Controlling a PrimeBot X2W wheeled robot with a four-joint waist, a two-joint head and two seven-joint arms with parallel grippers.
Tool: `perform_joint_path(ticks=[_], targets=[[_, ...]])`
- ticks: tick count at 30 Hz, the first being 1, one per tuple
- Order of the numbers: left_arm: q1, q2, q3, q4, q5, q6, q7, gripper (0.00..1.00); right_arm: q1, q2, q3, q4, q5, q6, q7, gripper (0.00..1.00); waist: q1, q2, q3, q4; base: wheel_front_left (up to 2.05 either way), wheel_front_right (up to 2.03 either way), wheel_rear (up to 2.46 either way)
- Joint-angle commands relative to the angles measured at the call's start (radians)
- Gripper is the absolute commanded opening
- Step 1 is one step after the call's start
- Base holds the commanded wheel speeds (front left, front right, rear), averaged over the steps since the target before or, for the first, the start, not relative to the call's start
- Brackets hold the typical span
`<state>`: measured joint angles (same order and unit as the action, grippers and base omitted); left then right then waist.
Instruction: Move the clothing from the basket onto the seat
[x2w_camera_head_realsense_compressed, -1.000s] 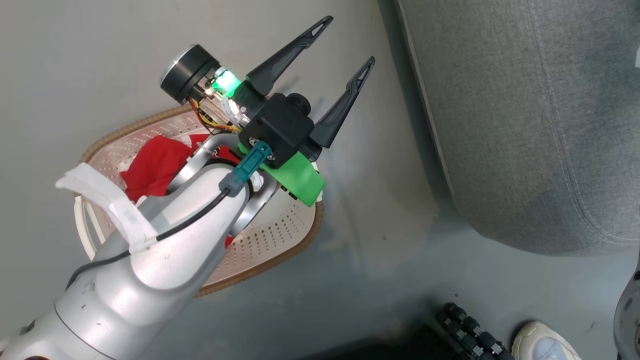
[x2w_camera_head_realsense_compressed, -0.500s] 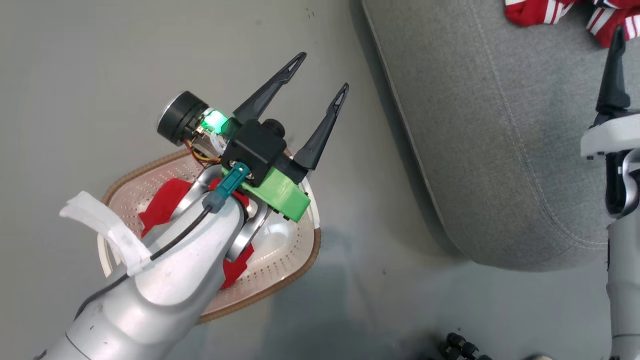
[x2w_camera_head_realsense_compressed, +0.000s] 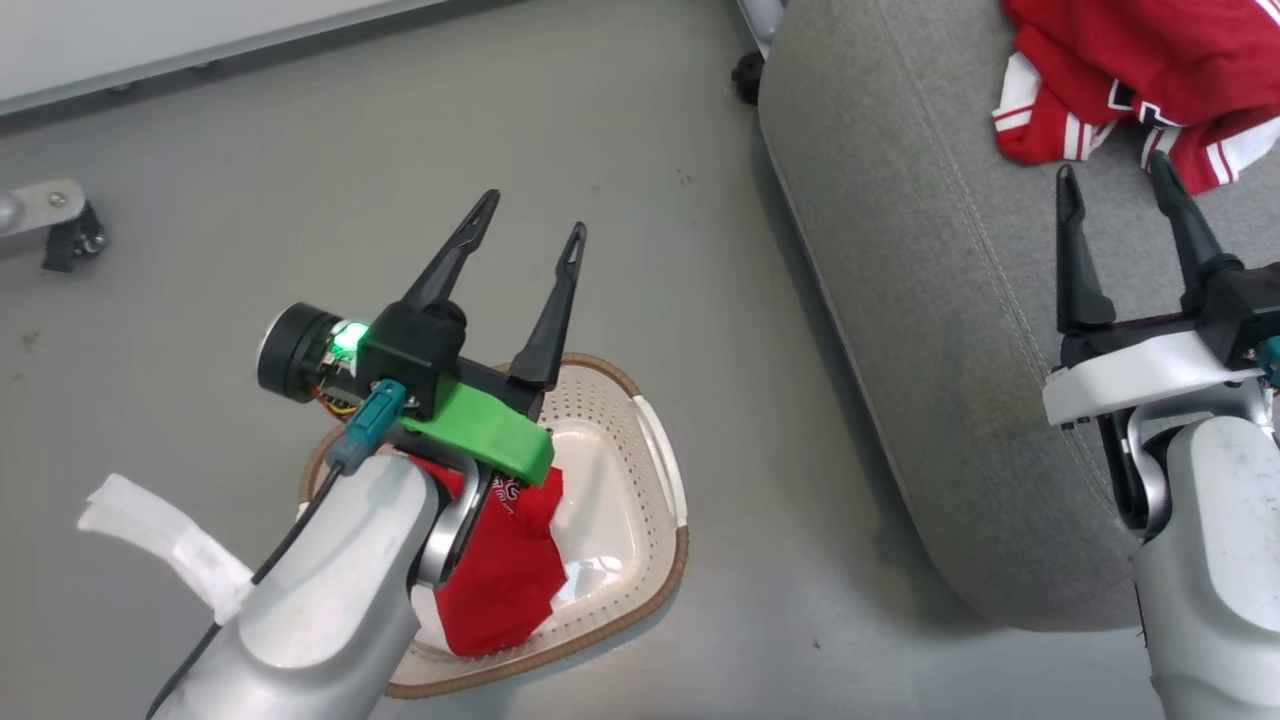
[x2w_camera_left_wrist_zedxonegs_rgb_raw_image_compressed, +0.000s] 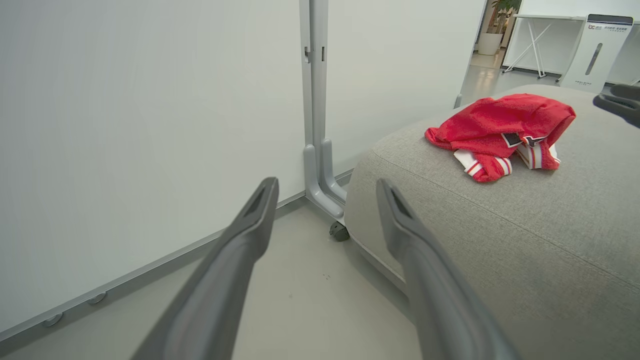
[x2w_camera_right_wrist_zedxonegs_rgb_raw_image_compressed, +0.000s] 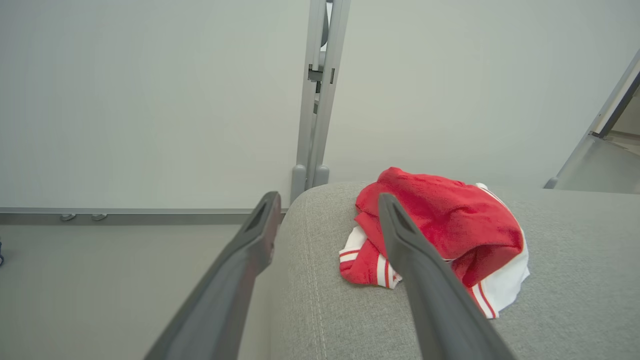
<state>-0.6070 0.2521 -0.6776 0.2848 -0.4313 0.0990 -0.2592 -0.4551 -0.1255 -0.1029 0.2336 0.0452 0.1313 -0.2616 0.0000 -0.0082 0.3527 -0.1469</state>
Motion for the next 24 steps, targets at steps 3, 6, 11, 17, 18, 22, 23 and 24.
perform_joint_path(ticks=[3,6,11,17,18,22,23,24], targets=[[0.056,0.016,0.05,-0.017,-0.007,0.019,-0.007,1.0,0.031,0.011,0.027,-0.008,0.011,-0.001,-0.003,1.0,0.0,0.0082,-0.101,0.104,0.0,0.0,0.0],[0.105,0.026,0.098,-0.036,-0.008,0.025,-0.006,1.0,0.052,0.025,0.05,-0.01,0.013,-0.001,-0.004,1.0,0.0,0.0082,-0.129,0.137,0.0,0.0,0.0],[0.18,0.025,0.187,-0.067,0.002,0.035,-0.005,1.0,0.082,0.045,0.069,-0.019,0.018,-0.001,-0.004,1.0,0.0,0.0082,-0.167,0.18,0.0,0.0,0.0],[0.269,0.008,0.298,-0.097,0.024,0.033,-0.005,1.0,0.135,0.064,0.08,-0.039,0.019,-0.001,-0.004,1.0,0.0,0.0082,-0.204,0.218,0.0,0.0,0.0],[0.286,0.005,0.319,-0.1,0.029,0.031,-0.005,1.0,0.147,0.067,0.082,-0.043,0.02,-0.001,-0.004,1.0,0.0,0.0082,-0.212,0.223,0.0,0.0,0.0],[0.351,-0.01,0.381,-0.114,0.051,0.028,-0.005,1.0,0.191,0.072,0.087,-0.057,0.023,-0.001,-0.004,1.0,0.0,0.0082,-0.244,0.232,0.0,0.0,0.0],[0.364,-0.014,0.392,-0.116,0.054,0.025,-0.005,1.0,0.202,0.073,0.087,-0.06,0.025,-0.001,-0.004,1.0,0.0,0.0082,-0.25,0.233,0.0,0.0,0.0],[0.381,-0.02,0.403,-0.117,0.061,0.024,-0.005,1.0,0.216,0.073,0.085,-0.064,0.027,-0.001,-0.003,1.0,0.0,0.0082,-0.259,0.235,0.0,0.0,0.0]])
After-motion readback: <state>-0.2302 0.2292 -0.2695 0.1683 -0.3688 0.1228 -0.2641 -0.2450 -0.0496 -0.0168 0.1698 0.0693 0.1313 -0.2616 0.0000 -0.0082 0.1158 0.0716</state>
